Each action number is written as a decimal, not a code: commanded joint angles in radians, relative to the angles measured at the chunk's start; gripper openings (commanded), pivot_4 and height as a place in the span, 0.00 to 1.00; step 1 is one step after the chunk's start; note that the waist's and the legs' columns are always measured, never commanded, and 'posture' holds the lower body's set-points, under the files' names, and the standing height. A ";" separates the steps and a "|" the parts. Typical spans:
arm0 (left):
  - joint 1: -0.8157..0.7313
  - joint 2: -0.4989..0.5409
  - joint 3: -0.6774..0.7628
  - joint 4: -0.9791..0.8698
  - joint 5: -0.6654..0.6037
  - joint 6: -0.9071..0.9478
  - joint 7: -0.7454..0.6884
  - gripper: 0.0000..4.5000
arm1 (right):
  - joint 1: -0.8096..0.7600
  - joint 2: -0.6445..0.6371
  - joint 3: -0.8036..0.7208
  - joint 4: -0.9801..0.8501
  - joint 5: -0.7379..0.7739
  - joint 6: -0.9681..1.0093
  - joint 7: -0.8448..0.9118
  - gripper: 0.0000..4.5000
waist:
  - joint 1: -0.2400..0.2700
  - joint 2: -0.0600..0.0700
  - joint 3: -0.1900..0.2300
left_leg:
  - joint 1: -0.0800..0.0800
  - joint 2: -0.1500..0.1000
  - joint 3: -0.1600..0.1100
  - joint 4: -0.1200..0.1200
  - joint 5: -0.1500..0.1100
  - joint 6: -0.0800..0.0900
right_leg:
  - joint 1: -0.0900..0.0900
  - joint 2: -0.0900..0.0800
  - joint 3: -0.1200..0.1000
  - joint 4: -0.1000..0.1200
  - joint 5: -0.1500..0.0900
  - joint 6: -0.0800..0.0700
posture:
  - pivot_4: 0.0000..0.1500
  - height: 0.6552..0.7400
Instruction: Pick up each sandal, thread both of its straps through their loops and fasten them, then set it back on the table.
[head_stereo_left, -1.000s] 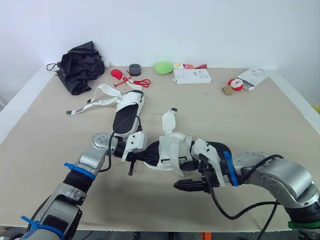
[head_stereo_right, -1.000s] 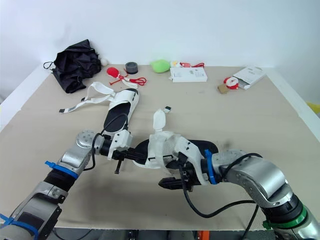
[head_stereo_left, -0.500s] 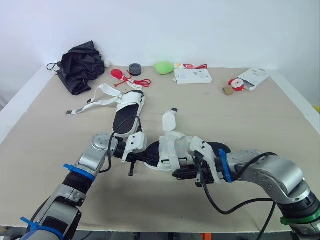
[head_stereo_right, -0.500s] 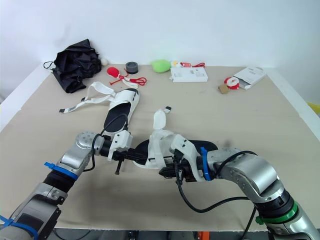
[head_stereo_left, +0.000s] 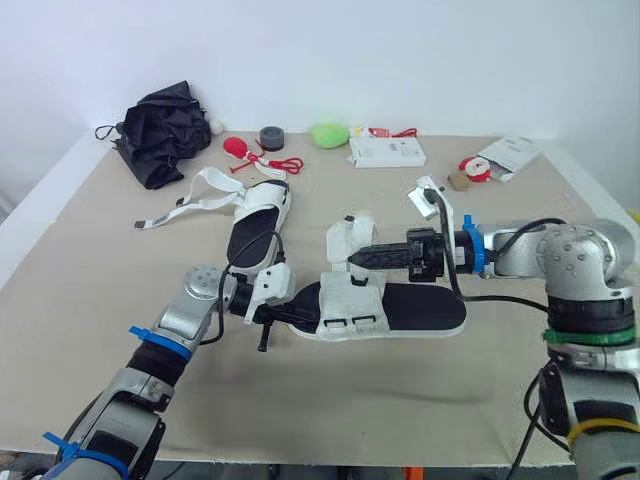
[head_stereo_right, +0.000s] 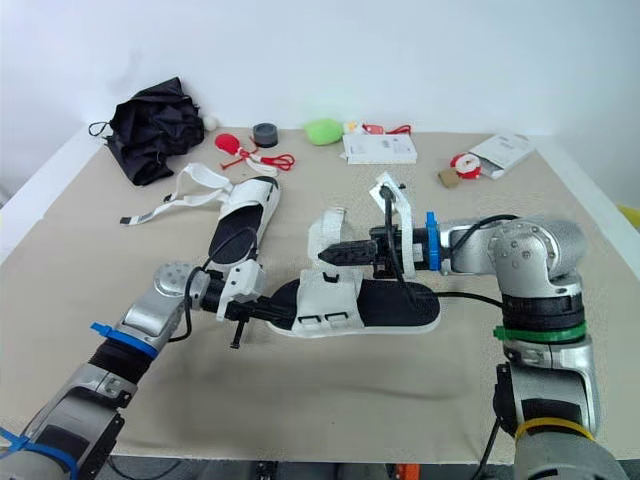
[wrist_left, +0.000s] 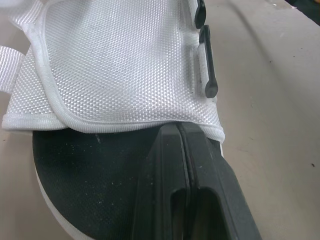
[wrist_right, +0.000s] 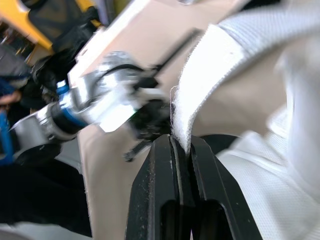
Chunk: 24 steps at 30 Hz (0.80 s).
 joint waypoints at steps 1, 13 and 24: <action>0.046 0.001 -0.068 0.059 0.068 0.022 0.003 0.00 | -0.039 0.011 -0.037 0.007 0.010 0.050 -0.010 0.02 | 0.000 0.000 0.000 | 0.000 0.000 0.000 0.000 0.000 0.000 | 0.000 0.000 0.000 0.000 0.000 0.000 | 1.00 1.00; 0.070 0.007 -0.063 0.034 0.063 0.032 0.016 0.00 | 0.105 -0.024 0.001 -0.047 0.218 0.121 -0.103 0.02 | -0.002 0.001 0.000 | 0.000 -0.001 0.000 0.000 0.000 0.001 | 0.000 -0.001 0.000 0.000 0.001 0.001 | 1.00 1.00; 0.068 0.010 -0.065 0.036 0.063 0.031 0.014 0.00 | 0.025 -0.025 -0.048 0.060 0.288 0.121 -0.151 0.02 | -0.002 0.002 0.000 | 0.000 -0.001 0.000 0.001 0.000 0.001 | 0.000 0.000 -0.002 0.000 0.001 0.002 | 1.00 1.00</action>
